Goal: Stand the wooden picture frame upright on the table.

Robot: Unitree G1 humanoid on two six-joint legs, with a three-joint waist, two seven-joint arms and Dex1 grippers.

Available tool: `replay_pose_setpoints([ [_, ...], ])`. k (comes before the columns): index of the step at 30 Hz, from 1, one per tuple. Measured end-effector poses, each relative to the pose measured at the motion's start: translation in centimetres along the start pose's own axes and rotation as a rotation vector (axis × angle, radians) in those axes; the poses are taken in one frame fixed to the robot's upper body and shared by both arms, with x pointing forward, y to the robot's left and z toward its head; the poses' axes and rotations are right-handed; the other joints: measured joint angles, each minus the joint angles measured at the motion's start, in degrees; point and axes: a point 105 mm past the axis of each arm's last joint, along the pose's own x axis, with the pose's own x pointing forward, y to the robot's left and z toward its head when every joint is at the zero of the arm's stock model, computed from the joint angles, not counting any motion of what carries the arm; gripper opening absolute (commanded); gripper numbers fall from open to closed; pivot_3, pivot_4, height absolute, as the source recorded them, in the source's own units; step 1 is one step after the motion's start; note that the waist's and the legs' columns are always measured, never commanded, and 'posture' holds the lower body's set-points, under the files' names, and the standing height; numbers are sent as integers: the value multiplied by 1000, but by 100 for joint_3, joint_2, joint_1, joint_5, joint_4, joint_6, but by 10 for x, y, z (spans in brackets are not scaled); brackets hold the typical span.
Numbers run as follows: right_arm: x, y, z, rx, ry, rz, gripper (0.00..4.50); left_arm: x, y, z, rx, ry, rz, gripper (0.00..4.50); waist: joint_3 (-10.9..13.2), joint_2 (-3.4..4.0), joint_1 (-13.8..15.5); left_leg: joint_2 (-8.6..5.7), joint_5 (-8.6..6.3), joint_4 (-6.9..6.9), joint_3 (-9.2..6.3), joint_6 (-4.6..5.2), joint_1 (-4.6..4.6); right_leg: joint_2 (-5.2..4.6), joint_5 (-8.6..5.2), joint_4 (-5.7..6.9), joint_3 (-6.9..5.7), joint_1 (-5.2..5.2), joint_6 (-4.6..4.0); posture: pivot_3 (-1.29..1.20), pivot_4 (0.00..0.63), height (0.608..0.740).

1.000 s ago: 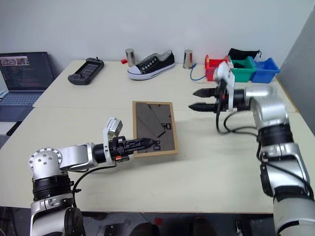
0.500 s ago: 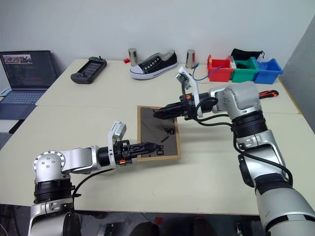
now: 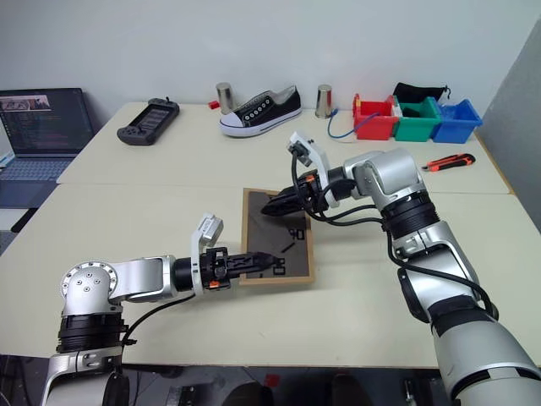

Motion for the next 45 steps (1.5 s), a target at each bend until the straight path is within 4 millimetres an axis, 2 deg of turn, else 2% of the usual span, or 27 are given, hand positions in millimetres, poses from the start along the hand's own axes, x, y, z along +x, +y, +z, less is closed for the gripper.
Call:
replay_pose_setpoints([
  [5,-6,12,2,51,-4,74,3194,-2,-1,1,4,3,2,1296,0,0,3,0,0,0,-2,0,-1,0,0,0,-1,0,0,0,150,740],
  [13,-32,38,8,66,-47,226,3194,-4,-6,2,8,1,-23,1296,0,0,8,0,0,-1,-1,0,-1,0,0,-5,1,0,0,0,150,740],
  [18,-39,41,3,68,-55,265,3194,-2,-9,-1,8,29,-41,1296,0,0,10,-1,0,-1,-2,0,-2,0,0,-7,0,0,0,0,150,740],
  [24,-39,37,-4,31,-52,251,3194,0,-8,-2,12,43,-27,1296,0,0,11,-1,0,0,-2,0,-2,0,0,-8,1,0,0,0,150,740],
  [27,-43,25,-18,-3,-15,197,3194,0,-9,1,15,26,-29,1296,1,-1,37,-2,0,1,-3,1,-4,0,0,-10,0,1,0,0,150,740],
  [33,-103,-9,-57,-102,84,-29,3194,-2,-19,9,6,-22,-66,1296,2,-2,139,-3,-1,3,-3,2,-12,-3,0,-21,2,1,0,0,150,740],
  [35,-121,-14,-67,-150,119,-94,3194,-4,-21,9,-2,-29,-69,1296,2,-2,138,-2,-1,1,-1,2,-12,-2,0,-23,3,1,0,0,150,740],
  [37,-130,-18,-76,-240,142,-138,3194,-5,-21,10,-20,-37,-69,1296,2,-3,119,0,-1,-2,-1,2,-9,1,0,-23,4,1,0,0,150,740],
  [39,-132,-21,-82,-320,153,-166,3194,-5,-21,13,-38,-49,-79,1296,3,-2,107,0,-1,-3,-2,2,-4,4,0,-20,9,2,0,0,150,740],
  [41,-124,-26,-81,-571,96,-240,3194,-5,-22,21,-69,-85,-114,1296,5,-3,107,1,-1,3,-1,2,-5,7,0,-16,7,2,0,0,150,740],
  [45,-113,-25,-80,-939,30,-318,3194,-2,-31,29,-64,-106,-176,1296,5,-3,124,-1,0,5,0,1,-7,4,0,-17,7,4,0,0,150,740],
])
